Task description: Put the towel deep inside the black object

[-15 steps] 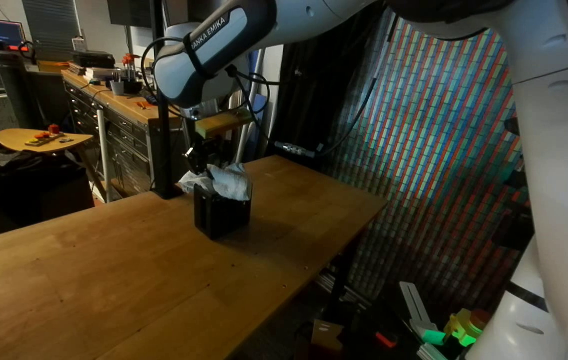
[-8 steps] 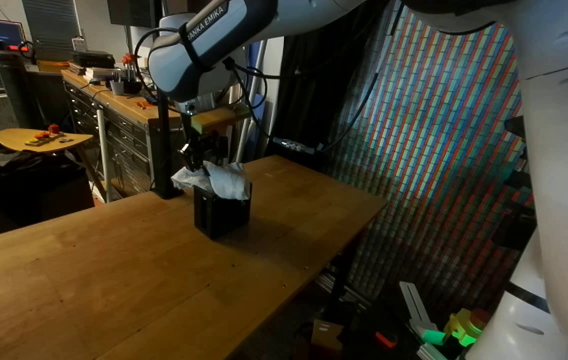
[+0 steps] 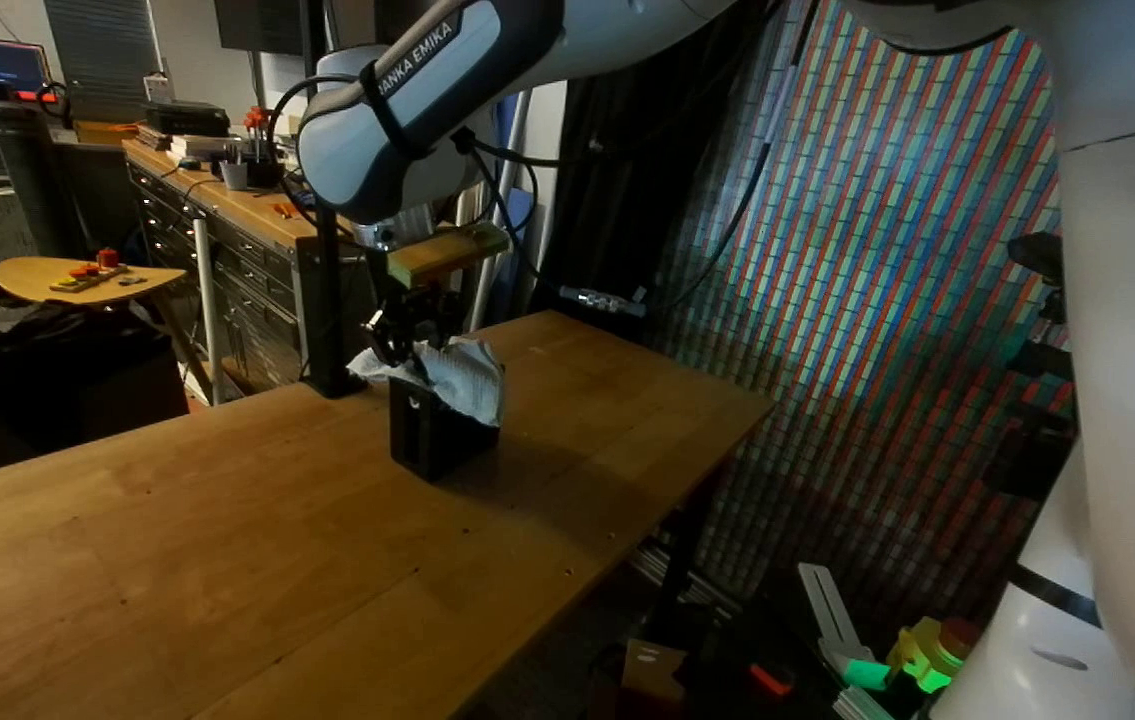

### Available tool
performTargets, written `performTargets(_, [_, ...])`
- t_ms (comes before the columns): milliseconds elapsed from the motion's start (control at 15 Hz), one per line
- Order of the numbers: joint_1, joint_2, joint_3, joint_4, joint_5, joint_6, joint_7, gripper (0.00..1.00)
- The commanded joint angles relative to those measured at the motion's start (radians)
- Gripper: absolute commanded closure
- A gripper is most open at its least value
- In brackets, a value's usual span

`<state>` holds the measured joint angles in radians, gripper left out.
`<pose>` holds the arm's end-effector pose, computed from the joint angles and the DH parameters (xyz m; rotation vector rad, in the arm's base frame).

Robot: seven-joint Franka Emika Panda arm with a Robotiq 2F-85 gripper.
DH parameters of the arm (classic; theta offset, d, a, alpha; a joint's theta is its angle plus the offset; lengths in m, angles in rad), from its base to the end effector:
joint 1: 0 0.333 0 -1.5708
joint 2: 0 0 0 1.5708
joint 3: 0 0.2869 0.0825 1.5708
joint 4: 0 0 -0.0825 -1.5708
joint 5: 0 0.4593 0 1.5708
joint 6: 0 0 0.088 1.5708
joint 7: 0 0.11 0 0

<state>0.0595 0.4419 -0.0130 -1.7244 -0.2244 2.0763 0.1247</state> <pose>0.7021 0.0211 0.2515 2.9353 0.0597 -0.1070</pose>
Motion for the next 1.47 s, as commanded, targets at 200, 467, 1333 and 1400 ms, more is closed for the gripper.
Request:
performTargets(200, [-0.017, -0.022, 0.003, -0.071, 0.018, 0.064, -0.056, 0.96])
performTargets(467, [-0.05, 0.01, 0.014, -0.111, 0.074, 0.159, -0.119, 0.96])
performTargets(1333, [-0.136, 0.016, 0.087, -0.159, 0.344, 0.239, -0.421, 0.96])
performTargets(1400, [-0.129, 0.004, 0.087, -0.163, 0.333, 0.234, -0.418, 0.96])
